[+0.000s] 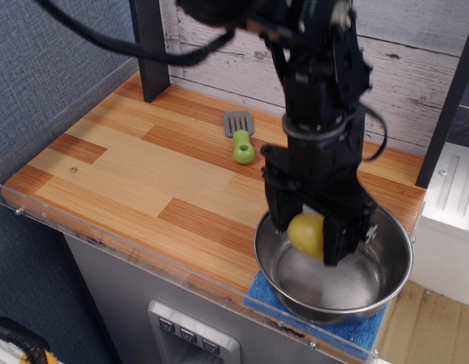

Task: Put the potato in the pot

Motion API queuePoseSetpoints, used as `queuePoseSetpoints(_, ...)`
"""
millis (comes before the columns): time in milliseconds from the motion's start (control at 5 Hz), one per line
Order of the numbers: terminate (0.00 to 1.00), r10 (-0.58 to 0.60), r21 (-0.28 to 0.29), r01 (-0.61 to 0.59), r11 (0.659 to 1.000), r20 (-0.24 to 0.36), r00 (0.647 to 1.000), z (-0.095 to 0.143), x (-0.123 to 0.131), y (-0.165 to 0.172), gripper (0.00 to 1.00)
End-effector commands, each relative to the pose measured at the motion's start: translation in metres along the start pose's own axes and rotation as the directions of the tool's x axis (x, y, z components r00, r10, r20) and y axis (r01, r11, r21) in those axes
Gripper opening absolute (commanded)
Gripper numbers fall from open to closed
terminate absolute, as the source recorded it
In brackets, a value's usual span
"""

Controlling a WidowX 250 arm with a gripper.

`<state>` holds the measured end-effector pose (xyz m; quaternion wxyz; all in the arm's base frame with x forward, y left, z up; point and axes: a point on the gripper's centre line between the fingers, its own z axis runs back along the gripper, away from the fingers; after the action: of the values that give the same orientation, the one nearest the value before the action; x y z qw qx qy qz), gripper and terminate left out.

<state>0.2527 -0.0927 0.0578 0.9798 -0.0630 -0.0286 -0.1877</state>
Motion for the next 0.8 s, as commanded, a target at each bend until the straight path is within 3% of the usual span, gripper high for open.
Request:
queuePoseSetpoints(0, 0.0, -0.071, 0.039, 0.071, 0.997, -0.002, 0.997, 0.0, -0.002, -0.004, 0.0)
queuePoseSetpoints(200, 0.0, -0.095, 0.066, 0.092, 0.994, 0.031, 0.995, 0.015, -0.004, -0.01, 1.0)
queuePoseSetpoints(400, 0.0, -0.116, 0.102, 0.108, 0.989, 0.069, 0.991, 0.036, -0.007, -0.011, 1.0)
queuePoseSetpoints(600, 0.0, -0.105, 0.116, 0.088, 0.989, 0.153, 0.983, 0.066, -0.016, -0.002, 1.0)
